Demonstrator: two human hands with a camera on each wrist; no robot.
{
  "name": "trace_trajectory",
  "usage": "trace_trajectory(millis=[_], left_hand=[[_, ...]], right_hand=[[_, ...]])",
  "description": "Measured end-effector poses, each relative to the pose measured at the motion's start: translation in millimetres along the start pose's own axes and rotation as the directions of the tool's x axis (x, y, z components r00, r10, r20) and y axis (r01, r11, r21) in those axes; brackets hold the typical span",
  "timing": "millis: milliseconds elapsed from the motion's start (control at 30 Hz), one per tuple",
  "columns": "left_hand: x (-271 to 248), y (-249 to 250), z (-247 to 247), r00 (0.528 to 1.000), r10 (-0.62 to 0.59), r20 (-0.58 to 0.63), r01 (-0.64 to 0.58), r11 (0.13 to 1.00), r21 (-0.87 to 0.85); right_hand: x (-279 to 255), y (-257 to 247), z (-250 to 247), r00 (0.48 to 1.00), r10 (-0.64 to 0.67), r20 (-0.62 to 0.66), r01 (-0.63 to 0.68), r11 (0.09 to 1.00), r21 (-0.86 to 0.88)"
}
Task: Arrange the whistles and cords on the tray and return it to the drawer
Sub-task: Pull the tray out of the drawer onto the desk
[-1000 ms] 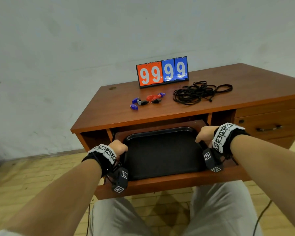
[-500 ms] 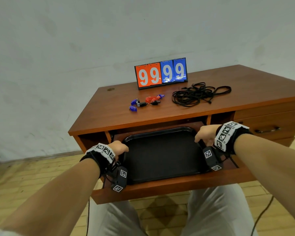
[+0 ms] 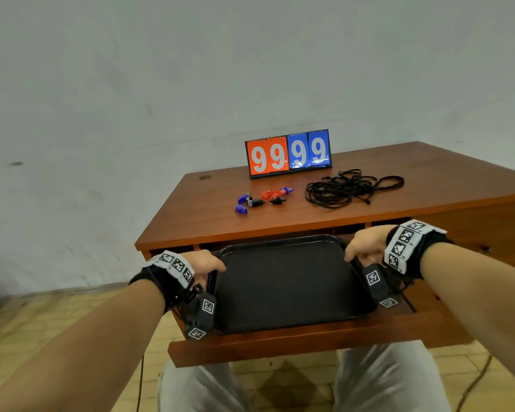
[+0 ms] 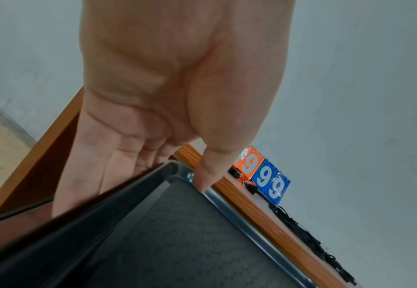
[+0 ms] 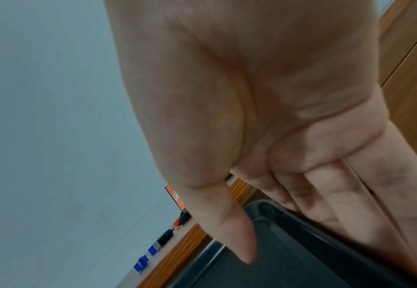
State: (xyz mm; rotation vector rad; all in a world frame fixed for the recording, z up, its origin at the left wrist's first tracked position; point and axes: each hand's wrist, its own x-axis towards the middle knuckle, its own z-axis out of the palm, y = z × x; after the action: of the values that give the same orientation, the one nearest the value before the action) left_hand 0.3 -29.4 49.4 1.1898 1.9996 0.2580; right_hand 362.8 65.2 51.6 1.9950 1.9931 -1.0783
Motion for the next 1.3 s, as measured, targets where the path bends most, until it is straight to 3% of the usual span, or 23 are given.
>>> trace_trajectory(millis=[233,467,967,1300], left_hand=[[-16.4,13.5,-15.1,1.0,0.027,-0.003,-0.027,0.998,-0.055],[-6.8,24.3,-34.2,0.995,0.07,-0.068,-0.076,0.994,-0.085],[69.7,37.6,-61.2,0.981,0.096,-0.17,-0.116,0.986,-0.116],[112.4,61.8,-74.7,0.987,0.079,-0.14,-0.11,0.967,-0.228]], right_hand=[[-21.3,-5.1,-13.2,0.999,-0.05,-0.012,0.05,0.999,0.018],[-19.1,-12.9,-32.8,0.996,-0.061,-0.069,0.072,0.983,0.167],[52.0,-54.2,-56.1,0.997,-0.009,-0.074,0.03,0.959,0.282],[113.6,-60.3,-78.0,0.997,0.019,-0.074,0.009,0.937,0.35]])
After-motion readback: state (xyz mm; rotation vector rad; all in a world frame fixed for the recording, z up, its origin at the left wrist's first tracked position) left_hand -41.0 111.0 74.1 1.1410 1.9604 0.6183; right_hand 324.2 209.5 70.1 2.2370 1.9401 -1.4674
